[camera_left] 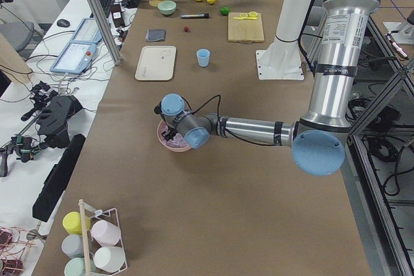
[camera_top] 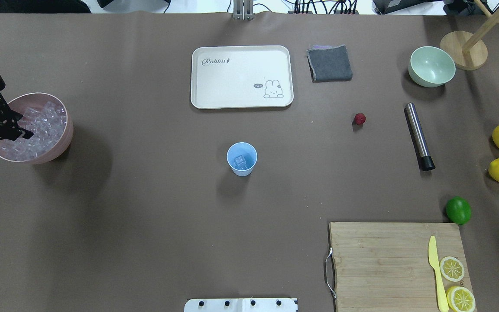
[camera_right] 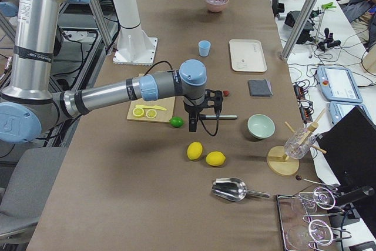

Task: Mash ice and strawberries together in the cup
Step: 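Lower the left gripper into the ice and grasp a cube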

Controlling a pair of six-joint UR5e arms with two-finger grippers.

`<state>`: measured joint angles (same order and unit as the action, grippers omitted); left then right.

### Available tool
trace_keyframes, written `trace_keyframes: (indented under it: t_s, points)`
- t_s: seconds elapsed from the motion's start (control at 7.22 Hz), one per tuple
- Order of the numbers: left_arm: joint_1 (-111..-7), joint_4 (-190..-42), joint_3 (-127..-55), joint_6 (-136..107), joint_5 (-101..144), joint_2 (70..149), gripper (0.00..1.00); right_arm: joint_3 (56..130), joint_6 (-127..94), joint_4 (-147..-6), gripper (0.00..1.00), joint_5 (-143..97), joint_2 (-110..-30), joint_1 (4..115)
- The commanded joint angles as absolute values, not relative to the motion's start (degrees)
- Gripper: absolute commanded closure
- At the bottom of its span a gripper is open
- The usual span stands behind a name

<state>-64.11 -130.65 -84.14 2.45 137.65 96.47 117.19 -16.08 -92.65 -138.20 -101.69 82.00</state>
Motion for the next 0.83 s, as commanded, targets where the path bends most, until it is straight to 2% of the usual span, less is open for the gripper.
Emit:
trace_keyframes:
  t_s: [0.0,0.14,0.42,0.55,0.69]
  points:
    - [-63.5,-130.5,-84.0,2.5,139.0,96.4,0.21,117.9,-16.1,-92.7,0.00,-138.0,-101.7,82.0]
    - [-62.5,-130.5,-83.9,2.5,138.7,96.5,0.22,118.0,-16.1,-92.7,0.00,-137.8,-101.8,82.1]
    - [-61.1,-130.4,-83.6,2.4,138.6,96.7,0.29,118.3,-16.1,-92.7,0.00,-137.8,-102.1,82.1]
    - [-60.5,-130.5,-83.1,2.5,138.6,96.4,0.37,118.3,-16.2,-92.7,0.00,-137.7,-102.1,82.2]
    - [-60.4,-130.5,-83.1,2.6,138.9,96.4,0.38,118.5,-16.1,-92.7,0.00,-137.7,-102.1,82.6]
